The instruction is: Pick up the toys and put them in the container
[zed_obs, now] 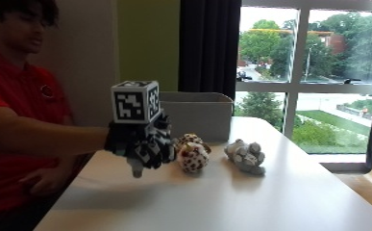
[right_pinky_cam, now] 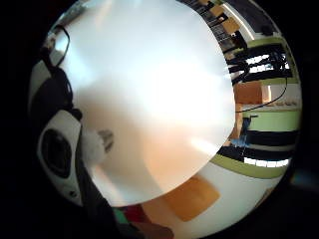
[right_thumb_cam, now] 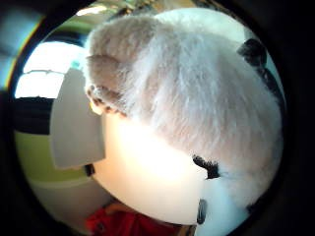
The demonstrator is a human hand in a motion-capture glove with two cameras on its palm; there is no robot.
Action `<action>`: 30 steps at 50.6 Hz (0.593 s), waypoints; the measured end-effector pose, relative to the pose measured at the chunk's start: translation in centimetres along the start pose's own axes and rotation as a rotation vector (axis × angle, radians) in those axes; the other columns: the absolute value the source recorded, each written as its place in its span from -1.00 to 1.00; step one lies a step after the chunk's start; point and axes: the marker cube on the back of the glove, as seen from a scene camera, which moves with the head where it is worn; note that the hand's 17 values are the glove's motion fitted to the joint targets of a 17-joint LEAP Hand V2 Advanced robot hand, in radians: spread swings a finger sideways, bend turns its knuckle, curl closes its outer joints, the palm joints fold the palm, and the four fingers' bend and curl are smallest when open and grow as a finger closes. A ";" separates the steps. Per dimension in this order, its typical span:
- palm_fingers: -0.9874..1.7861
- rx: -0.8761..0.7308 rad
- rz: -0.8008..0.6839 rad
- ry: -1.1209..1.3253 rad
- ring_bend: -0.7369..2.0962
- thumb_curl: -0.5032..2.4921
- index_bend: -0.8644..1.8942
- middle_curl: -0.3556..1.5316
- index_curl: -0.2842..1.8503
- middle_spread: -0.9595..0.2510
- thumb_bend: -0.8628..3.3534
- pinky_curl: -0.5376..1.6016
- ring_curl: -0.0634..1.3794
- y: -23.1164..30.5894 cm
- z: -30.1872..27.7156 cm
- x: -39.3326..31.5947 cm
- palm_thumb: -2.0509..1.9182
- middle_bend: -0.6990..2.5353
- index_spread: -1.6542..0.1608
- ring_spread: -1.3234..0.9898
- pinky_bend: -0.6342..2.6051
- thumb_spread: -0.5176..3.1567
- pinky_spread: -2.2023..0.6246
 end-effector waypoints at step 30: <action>0.52 0.239 -0.421 -0.104 0.27 -0.05 0.23 -0.08 0.11 -0.03 -0.51 -0.06 -0.18 -2.7 -18.3 -26.9 0.34 -0.04 0.53 -0.25 -0.01 -0.63 0.26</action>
